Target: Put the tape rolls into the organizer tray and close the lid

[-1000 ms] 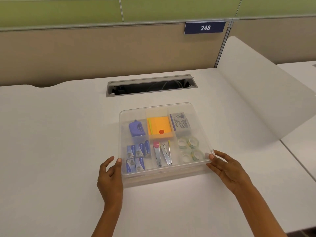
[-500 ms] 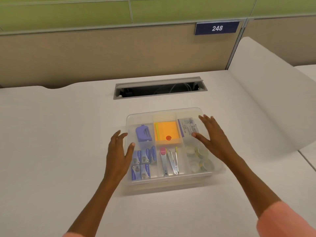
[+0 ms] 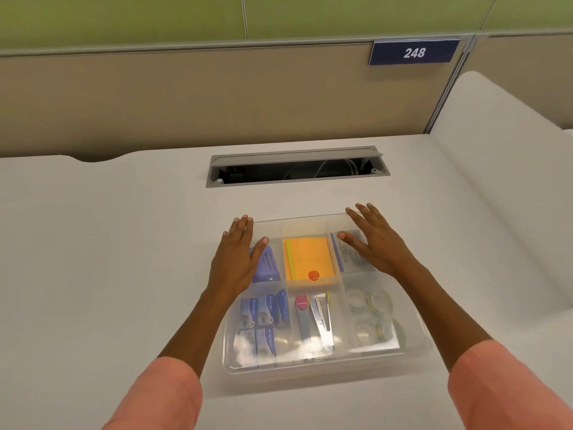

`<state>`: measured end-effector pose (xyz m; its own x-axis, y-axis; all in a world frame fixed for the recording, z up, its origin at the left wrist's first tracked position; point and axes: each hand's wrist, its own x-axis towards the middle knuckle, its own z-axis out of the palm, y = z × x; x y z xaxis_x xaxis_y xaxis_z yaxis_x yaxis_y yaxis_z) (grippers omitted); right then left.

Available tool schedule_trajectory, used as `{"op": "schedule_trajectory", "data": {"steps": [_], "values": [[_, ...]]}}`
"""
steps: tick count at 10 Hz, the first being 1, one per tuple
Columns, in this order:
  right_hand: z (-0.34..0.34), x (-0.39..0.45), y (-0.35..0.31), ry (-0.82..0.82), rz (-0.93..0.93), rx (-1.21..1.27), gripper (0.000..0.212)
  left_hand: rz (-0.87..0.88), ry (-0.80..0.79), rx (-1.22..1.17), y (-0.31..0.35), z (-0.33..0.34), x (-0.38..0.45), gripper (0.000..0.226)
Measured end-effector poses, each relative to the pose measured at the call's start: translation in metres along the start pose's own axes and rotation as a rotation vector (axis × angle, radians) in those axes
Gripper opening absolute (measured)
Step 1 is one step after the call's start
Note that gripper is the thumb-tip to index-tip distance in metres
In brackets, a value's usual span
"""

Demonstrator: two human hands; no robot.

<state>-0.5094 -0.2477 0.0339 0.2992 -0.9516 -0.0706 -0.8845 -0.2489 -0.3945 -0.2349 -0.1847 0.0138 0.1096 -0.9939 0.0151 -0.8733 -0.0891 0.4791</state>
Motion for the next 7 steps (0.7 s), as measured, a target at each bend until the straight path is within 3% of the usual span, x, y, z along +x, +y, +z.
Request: {"op": "schedule_trajectory", "data": {"steps": [2, 5, 6, 7], "values": [[0.001, 0.001, 0.003, 0.036, -0.003, 0.1, 0.076, 0.028, 0.037, -0.011, -0.004, 0.006, 0.001, 0.062], [0.0, -0.003, 0.001, 0.012, -0.049, 0.046, 0.075, 0.048, 0.006, 0.099, 0.0, -0.001, -0.001, 0.07], [-0.005, -0.008, -0.003, 0.027, -0.052, 0.115, 0.07, 0.059, 0.007, 0.155, 0.004, -0.008, -0.006, 0.086], [-0.026, -0.022, -0.016, 0.16, -0.022, 0.306, 0.061, 0.061, 0.045, 0.139, 0.011, -0.015, -0.007, 0.081]]}}
